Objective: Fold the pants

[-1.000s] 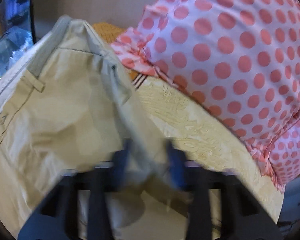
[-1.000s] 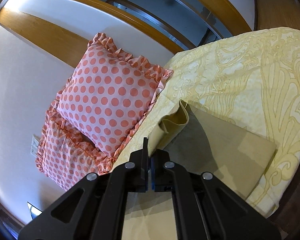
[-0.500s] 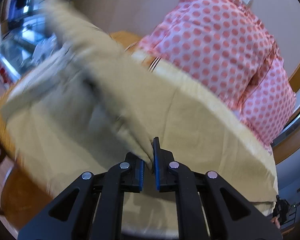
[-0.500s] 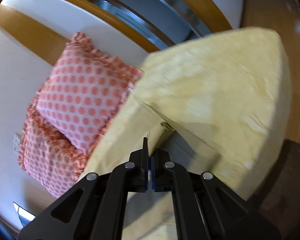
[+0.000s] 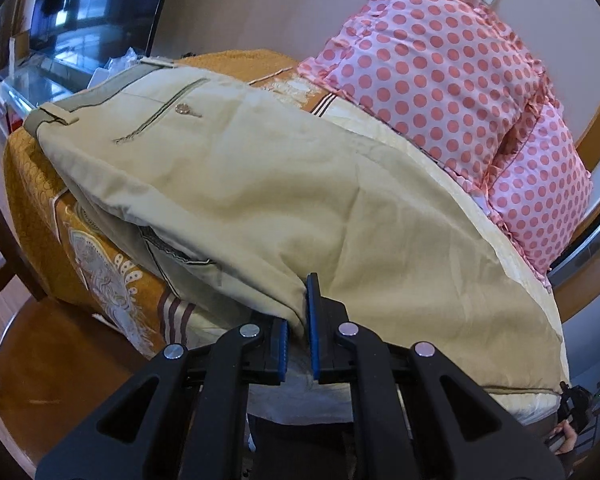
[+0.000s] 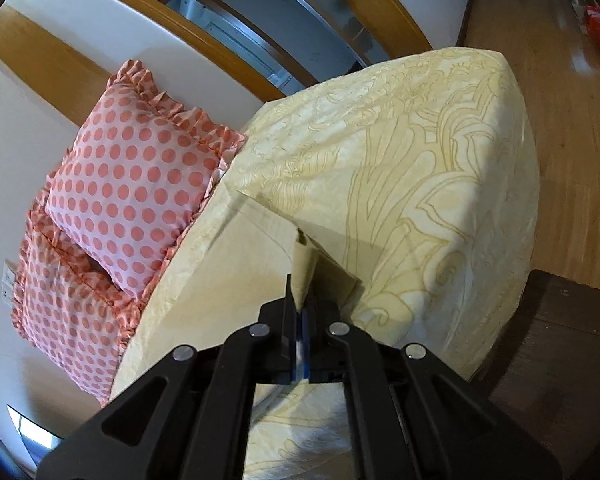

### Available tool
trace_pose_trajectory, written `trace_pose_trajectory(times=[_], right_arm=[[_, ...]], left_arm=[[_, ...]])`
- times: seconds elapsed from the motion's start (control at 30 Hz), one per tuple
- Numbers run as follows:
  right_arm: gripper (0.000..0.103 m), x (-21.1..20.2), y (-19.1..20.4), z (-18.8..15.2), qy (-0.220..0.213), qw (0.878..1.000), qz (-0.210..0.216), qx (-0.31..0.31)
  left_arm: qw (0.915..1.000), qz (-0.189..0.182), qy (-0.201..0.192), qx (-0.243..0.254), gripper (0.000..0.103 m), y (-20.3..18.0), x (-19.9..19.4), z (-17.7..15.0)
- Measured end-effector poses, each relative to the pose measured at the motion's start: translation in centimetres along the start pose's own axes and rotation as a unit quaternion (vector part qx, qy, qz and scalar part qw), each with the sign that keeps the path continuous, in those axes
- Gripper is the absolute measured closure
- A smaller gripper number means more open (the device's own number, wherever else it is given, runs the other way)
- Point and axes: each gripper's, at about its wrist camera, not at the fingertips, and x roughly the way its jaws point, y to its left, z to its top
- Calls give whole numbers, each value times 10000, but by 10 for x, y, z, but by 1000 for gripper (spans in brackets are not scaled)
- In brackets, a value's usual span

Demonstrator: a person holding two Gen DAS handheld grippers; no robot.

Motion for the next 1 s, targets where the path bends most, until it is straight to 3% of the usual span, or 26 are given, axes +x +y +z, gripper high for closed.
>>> trace_pose_trajectory(times=[0.07,0.1,0.17,0.2,0.27,0.4,0.67,0.73,0.8,0.83,0.87,1.0], right_arm=[[95,-4,7,-1,-6,9997,-149,-189],[78,-8,9,-1,-23,9997,-151,-216],[54,-19,9,1,-207,9996,-16,-183],[47,-26,10,2,-384,9988,-200,-217],[48,-35,9,5,-631,9967,-415,-295],[62,-29,-3,7,-494,9975,-482,-144],[67,-21,21,-20,-564,9935,-556,-813],[77,-18,23,-24,-554,9938,-454,-852],[89,-13,23,-25,-534,9941,-391,-864],[91,-10,23,-25,-507,9942,-350,-885],[93,-9,24,-24,-505,9941,-329,-897],[97,-10,36,-19,-561,9940,-179,-925]], left_arm=[[9999,-15,-74,117,94,-2,-3,-2],[9998,-73,-126,126,94,-2,-8,-4],[9996,-144,-201,138,89,-1,-17,-5],[9994,-157,-266,164,88,-1,-24,-5],[9989,-229,-380,170,87,0,-37,-6],[9984,-164,-486,221,87,-5,-48,-6],[9984,24,-531,183,87,-12,-54,-5],[9966,314,-720,257,86,-12,-64,-6],[9948,310,-940,241,72,-7,-73,-5],[9941,294,-1023,218,54,-5,-75,-4],[9926,330,-1154,175,43,-2,-74,-2],[9916,214,-1238,311,39,-5,-53,12]])
